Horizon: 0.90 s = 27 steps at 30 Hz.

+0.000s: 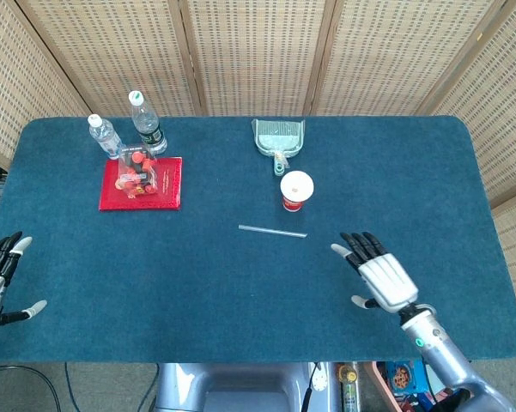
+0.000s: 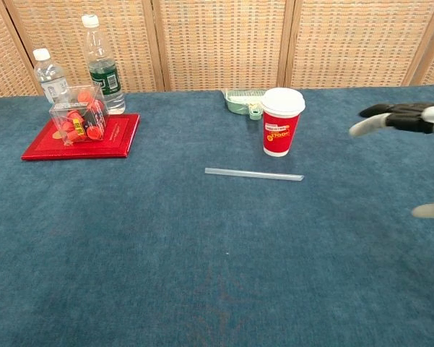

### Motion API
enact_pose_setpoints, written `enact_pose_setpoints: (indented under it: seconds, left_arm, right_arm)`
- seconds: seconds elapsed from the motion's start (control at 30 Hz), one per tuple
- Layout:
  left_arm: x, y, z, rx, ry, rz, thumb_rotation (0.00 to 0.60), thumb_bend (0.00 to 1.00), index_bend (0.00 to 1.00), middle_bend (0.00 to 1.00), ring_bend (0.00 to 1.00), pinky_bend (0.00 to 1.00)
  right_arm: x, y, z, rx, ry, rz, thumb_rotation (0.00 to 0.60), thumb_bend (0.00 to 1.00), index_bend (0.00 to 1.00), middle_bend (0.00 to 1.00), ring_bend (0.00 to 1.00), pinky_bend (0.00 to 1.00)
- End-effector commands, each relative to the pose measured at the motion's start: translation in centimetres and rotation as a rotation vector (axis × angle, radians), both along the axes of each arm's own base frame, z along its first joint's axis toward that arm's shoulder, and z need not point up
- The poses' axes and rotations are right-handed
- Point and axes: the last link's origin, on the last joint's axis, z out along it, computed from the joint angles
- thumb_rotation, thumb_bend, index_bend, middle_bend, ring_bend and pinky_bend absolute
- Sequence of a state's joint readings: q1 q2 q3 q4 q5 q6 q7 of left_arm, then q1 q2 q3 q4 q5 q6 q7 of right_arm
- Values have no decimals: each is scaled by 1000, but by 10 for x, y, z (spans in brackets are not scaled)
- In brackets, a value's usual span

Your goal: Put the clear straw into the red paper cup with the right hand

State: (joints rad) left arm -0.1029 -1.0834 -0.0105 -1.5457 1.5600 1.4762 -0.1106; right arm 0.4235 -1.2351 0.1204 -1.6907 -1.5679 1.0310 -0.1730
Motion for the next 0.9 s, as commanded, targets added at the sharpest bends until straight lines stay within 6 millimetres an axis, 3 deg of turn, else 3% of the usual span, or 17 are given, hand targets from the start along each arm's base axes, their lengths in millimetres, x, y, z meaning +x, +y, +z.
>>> enact_pose_setpoints:
  seconds: [0.03, 0.17, 0.23, 0.27, 0.33, 0.4, 0.47, 0.53, 0.67, 0.9]
  left_arm:
    - [-2, 6, 0, -3, -2, 12, 600, 0, 0, 0, 0, 0]
    - [-4, 10, 2, -1, -8, 27, 600, 0, 0, 0, 0, 0]
    - [-5, 12, 4, 5, -15, 34, 600, 0, 0, 0, 0, 0]
    - [-6, 12, 5, 7, -18, 37, 600, 0, 0, 0, 0, 0]
    - [-7, 14, 6, 11, -24, 44, 600, 0, 0, 0, 0, 0]
    - [-9, 15, 7, 9, -28, 53, 600, 0, 0, 0, 0, 0]
    - [-11, 16, 7, 5, -28, 61, 600, 0, 0, 0, 0, 0]
    - [-12, 17, 6, 3, -28, 68, 600, 0, 0, 0, 0, 0]
    - [-14, 18, 6, -12, -36, 78, 600, 0, 0, 0, 0, 0]
    - [-17, 19, 9, 8, -37, 97, 600, 0, 0, 0, 0, 0]
  right_arm:
    - [47, -27, -34, 71, -2, 47, 600, 1, 172, 0, 0, 0]
    - [72, -53, -58, 105, -33, 7, 600, 48, 212, 31, 0, 0]
    - [87, -67, -69, 89, -49, -1, 600, 54, 223, 132, 25, 0]
    - [94, -74, -74, 68, -42, -2, 600, 55, 229, 270, 123, 20]
    - [104, -83, -83, 36, -21, 3, 600, 56, 230, 497, 342, 178]
    - [112, -90, -92, 20, 5, -4, 600, 56, 230, 742, 615, 560]
    - [118, -97, -102, 11, 40, -10, 600, 56, 236, 858, 758, 809]
    - [123, -102, -110, 2, 67, -19, 600, 55, 272, 939, 855, 965]
    - [130, -109, -124, -13, 86, -68, 600, 68, 381, 1000, 938, 1000]
    - [148, -122, -149, -63, 144, -199, 600, 196, 443, 1000, 966, 1000]
